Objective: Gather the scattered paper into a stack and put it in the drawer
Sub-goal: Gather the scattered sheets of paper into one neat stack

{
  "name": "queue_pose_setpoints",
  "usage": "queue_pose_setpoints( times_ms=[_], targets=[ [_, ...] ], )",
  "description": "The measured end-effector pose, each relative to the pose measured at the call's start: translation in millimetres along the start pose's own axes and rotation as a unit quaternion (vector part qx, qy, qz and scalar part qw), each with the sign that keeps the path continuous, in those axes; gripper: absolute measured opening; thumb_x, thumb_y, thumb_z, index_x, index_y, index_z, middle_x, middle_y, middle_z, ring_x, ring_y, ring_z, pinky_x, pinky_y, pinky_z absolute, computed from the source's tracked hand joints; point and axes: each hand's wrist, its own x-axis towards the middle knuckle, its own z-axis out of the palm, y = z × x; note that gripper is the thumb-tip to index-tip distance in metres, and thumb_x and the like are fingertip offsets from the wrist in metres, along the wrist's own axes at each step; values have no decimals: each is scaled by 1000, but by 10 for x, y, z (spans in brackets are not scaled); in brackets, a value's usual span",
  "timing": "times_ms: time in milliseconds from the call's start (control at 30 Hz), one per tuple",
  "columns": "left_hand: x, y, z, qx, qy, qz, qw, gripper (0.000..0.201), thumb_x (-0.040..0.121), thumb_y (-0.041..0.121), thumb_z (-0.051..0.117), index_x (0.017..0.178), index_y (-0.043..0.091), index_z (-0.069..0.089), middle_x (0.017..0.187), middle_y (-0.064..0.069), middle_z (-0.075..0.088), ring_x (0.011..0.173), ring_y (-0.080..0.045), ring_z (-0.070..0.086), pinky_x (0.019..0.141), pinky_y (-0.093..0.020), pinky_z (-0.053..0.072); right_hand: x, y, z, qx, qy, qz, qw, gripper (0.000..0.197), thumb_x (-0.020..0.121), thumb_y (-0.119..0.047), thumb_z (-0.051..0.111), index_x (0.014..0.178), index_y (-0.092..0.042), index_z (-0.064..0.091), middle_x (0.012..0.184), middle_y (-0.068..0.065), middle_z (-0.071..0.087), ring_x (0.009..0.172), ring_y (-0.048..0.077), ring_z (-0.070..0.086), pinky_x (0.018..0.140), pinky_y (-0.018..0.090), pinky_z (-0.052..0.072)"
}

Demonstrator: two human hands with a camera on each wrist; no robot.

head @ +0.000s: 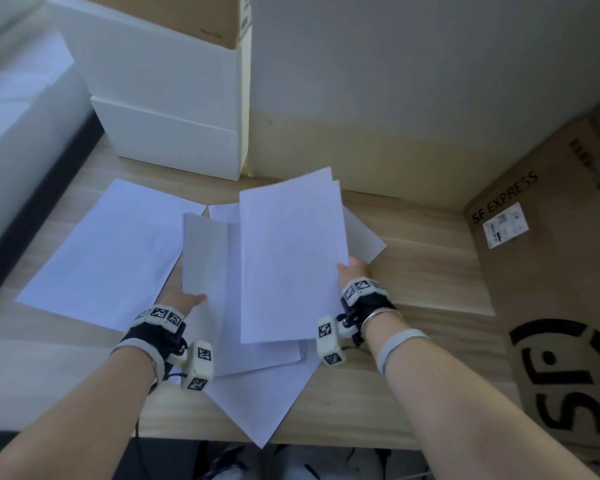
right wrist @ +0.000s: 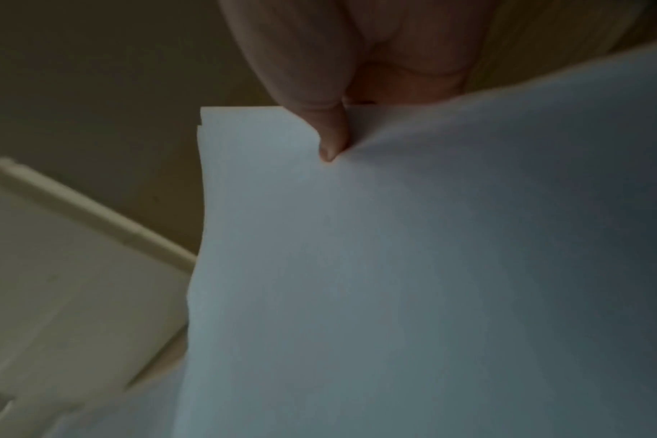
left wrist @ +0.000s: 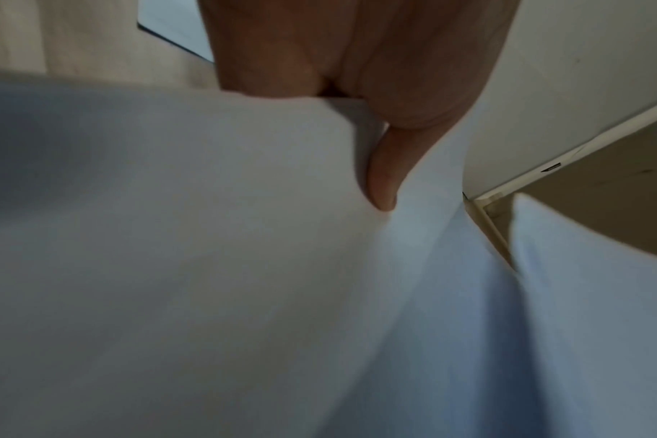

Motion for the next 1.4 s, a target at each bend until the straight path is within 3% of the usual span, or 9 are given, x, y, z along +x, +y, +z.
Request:
queue_pose_setpoints(
  times_ms=[133,300,467,567,700,867,1067,1233,1400],
  targets=[
    [112,-85,-8,-54,-25,30,998,85,68,10,70,142,25,32,132,-16,56,117,-38,56,99,-56,44,-165,-30,329,-82,-60,28,994,33,97,-9,40,125,1,52,129,18,57,117,33,54,90,30,43],
    [38,7,-19,-51,-29,56,997,82,78,28,71,146,27,25,140,-4,48,126,-26,47,108,-52,36,-243,-148,695,-115,-104,28,988,36,98,-11,39,133,-2,45,137,16,51,125,31,50,99,31,41],
    [-11,47,18,-13,-31,-41,999,65,78,22,72,134,7,45,129,-19,58,114,-38,57,98,-47,46,-298,-204,901,-133,-142,39,980,39,96,-18,42,132,-4,46,138,13,51,125,30,50,100,32,41],
    [-7,33,7,11,-17,-8,1000,70,81,21,69,142,14,36,132,-17,56,116,-38,55,93,-44,47,-248,-127,803,-134,-92,49,985,33,93,-21,46,123,-7,51,131,15,54,118,31,54,97,36,45],
    [-5,26,-39,-28,-14,55,998,78,83,7,65,147,21,24,140,-11,49,127,-33,48,106,-44,38,-173,149,461,-160,34,148,975,47,89,-21,55,131,-11,36,137,14,34,127,33,40,102,40,39],
    [16,6,-25,-8,-17,45,999,74,83,8,65,146,17,28,138,-12,51,124,-34,50,101,-43,40,-124,302,281,-94,28,222,970,68,88,-24,60,142,-13,20,146,16,26,132,29,37,105,39,36],
    [101,-22,31,-6,-9,25,1000,67,82,9,66,142,12,36,132,-17,55,117,-37,54,91,-38,40,-101,261,240,-83,-13,204,975,61,80,-23,69,129,-6,37,133,12,50,119,27,54,95,32,44],
    [110,-11,23,-10,-19,14,1000,63,83,8,65,140,9,39,130,-20,56,115,-38,55,89,-38,41,-163,312,300,-171,-19,159,972,71,70,-25,79,126,-7,39,136,8,30,119,27,50,93,35,46],
    [61,19,13,-6,-15,9,1000,62,83,8,65,139,11,37,128,-20,58,113,-38,56,90,-40,42,-142,367,296,-249,-31,127,960,62,71,-33,79,119,-5,52,137,9,32,128,28,38,101,33,40]
  ],
)
